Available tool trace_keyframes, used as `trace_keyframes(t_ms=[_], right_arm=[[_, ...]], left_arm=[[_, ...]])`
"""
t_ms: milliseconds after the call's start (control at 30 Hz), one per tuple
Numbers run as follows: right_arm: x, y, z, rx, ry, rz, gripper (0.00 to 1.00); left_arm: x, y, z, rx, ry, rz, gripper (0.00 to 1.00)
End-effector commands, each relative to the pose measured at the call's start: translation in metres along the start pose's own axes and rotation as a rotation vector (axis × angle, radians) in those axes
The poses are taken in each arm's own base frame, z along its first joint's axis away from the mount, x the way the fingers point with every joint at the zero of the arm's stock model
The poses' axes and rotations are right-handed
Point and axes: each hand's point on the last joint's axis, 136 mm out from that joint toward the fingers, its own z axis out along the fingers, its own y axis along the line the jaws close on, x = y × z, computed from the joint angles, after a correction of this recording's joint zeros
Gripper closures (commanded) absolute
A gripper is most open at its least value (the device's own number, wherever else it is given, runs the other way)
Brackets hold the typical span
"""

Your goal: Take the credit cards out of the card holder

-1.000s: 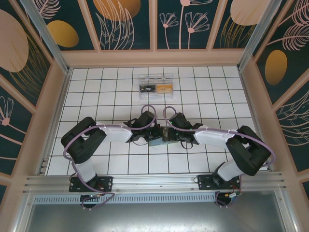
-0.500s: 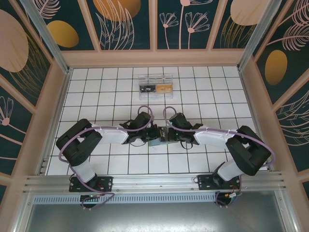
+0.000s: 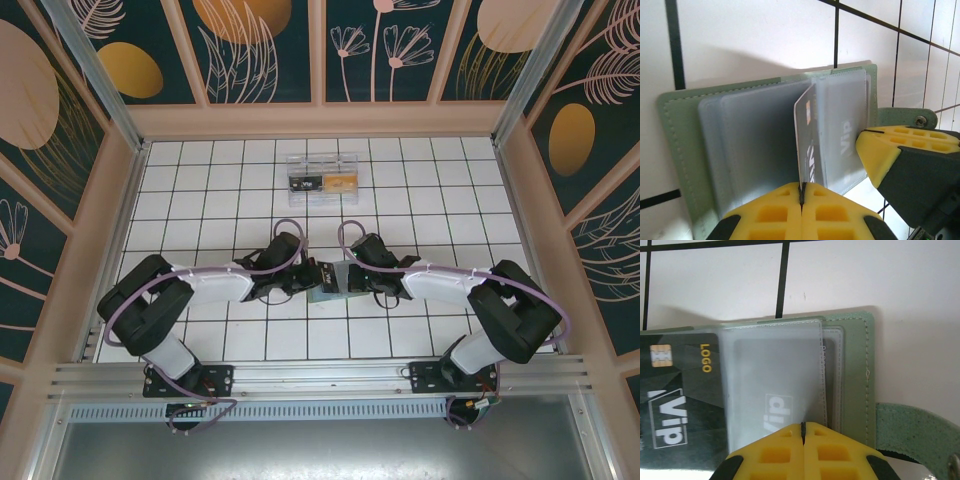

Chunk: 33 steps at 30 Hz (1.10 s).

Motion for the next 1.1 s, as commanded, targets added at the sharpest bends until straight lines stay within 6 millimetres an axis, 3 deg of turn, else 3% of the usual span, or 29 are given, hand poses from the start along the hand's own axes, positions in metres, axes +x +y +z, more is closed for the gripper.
trace_keyframes(t_ms=[0,200,300,433,500,667,767,833,1067], right_arm=[[0.021,-0.014,0.001,0.048,0.063,0.005,1.00],[0.009,-0.006,-0.010,0.009,0.007,0.003,1.00],[-0.010,0.002,-0.028,-0.021,-0.080,-0.007,0.98],[-0.039,0.016,-0.065,-0.089,-0.230,-0.027,0.84],[-0.050,0.019,-0.083,-0.110,-0.303,-0.035,0.69],[-0.065,0.016,-0.123,-0.151,-0.472,-0.040,0.51],[-0.068,0.009,-0.141,-0.164,-0.555,-0.017,0.24],[-0.069,0.004,-0.151,-0.168,-0.603,0.006,0.11],[-0.072,-0.009,-0.169,-0.161,-0.694,0.051,0.05]], left_arm=[[0.002,0.016,-0.011,-0.068,-0.010,0.009,0.96],[-0.006,0.007,-0.033,-0.079,-0.060,0.037,0.95],[-0.016,-0.002,-0.049,-0.094,-0.103,0.079,0.96],[-0.038,-0.016,-0.074,-0.152,-0.193,0.183,0.96],[-0.052,-0.021,-0.086,-0.203,-0.241,0.256,0.97],[-0.090,-0.038,-0.112,-0.330,-0.372,0.489,0.96],[-0.112,-0.057,-0.127,-0.362,-0.465,0.648,0.96],[-0.122,-0.063,-0.131,-0.399,-0.503,0.770,0.97],[-0.156,-0.076,-0.128,-0.602,-0.513,1.136,1.00]])
